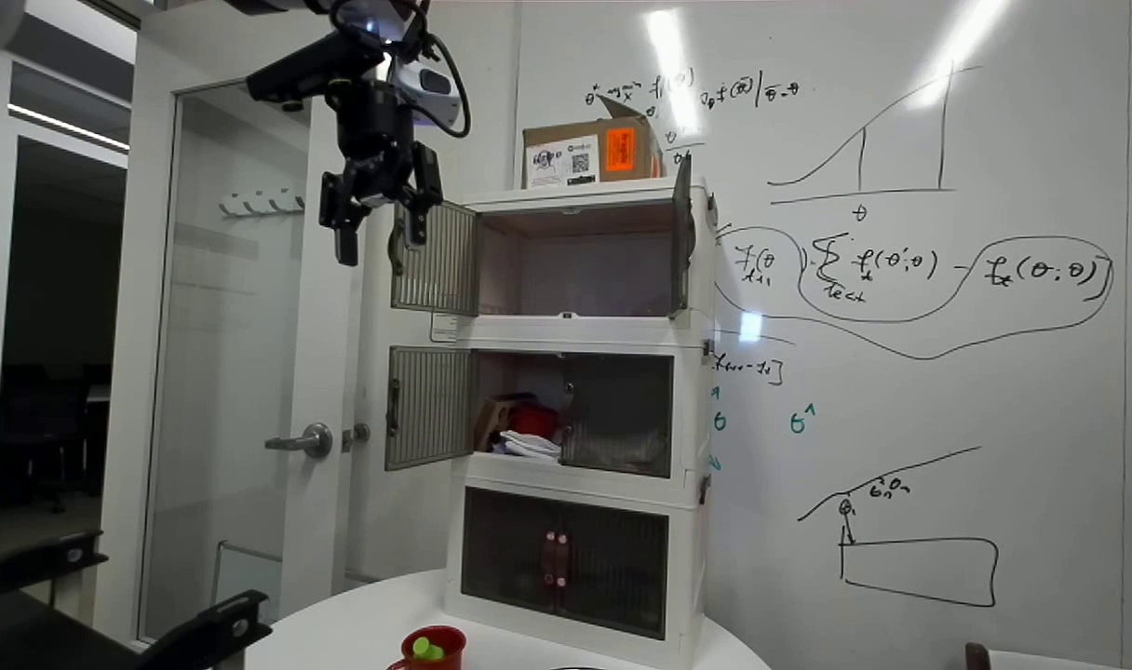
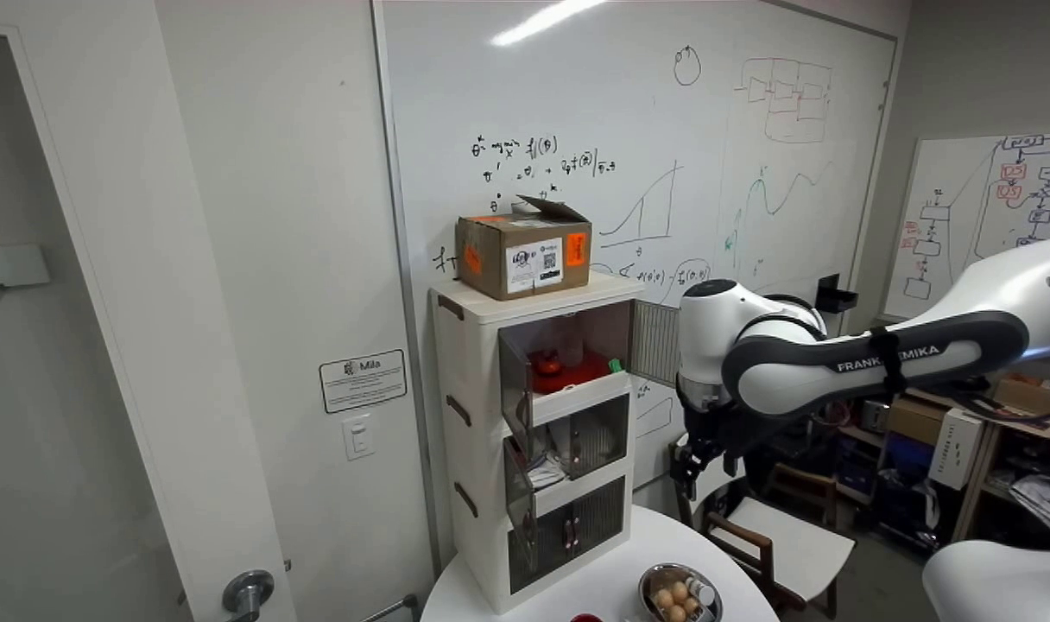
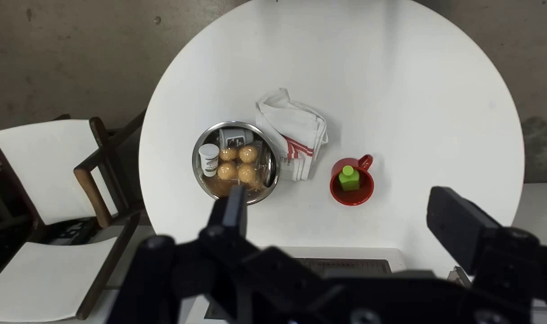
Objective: Open the door to the top compartment
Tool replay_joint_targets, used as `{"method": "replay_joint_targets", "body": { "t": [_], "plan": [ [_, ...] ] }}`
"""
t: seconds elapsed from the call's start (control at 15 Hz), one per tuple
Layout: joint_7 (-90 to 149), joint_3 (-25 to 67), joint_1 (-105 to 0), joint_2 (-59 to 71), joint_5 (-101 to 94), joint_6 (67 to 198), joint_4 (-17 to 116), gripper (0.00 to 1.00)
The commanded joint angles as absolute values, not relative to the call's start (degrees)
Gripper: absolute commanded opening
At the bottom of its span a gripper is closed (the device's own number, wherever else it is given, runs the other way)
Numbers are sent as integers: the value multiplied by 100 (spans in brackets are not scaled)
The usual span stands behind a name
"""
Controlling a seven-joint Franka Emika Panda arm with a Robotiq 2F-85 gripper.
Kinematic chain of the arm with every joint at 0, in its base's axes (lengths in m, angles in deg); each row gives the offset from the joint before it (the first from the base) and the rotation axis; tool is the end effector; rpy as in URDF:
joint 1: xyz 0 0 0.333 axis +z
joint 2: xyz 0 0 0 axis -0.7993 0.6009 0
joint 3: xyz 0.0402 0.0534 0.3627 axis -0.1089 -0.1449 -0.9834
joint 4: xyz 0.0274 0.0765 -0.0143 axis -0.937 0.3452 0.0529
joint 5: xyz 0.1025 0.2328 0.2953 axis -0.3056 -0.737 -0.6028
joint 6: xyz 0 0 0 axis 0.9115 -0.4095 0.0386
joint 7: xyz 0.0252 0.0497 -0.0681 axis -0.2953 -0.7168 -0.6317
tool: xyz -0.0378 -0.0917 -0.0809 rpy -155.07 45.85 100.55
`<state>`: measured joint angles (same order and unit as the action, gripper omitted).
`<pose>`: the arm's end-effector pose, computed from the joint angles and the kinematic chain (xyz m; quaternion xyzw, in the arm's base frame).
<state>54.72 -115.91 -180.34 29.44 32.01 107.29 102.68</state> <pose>0.3680 -0.0380 0.4385 0.9975 -0.0062 0.0048 0.0708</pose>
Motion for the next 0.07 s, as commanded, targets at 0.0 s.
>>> {"method": "replay_joint_targets", "body": {
  "t": [0.0],
  "plan": [
    [5567, -11467, -17865, 3052, 3312, 10632, 10246, 100]
  ]
}}
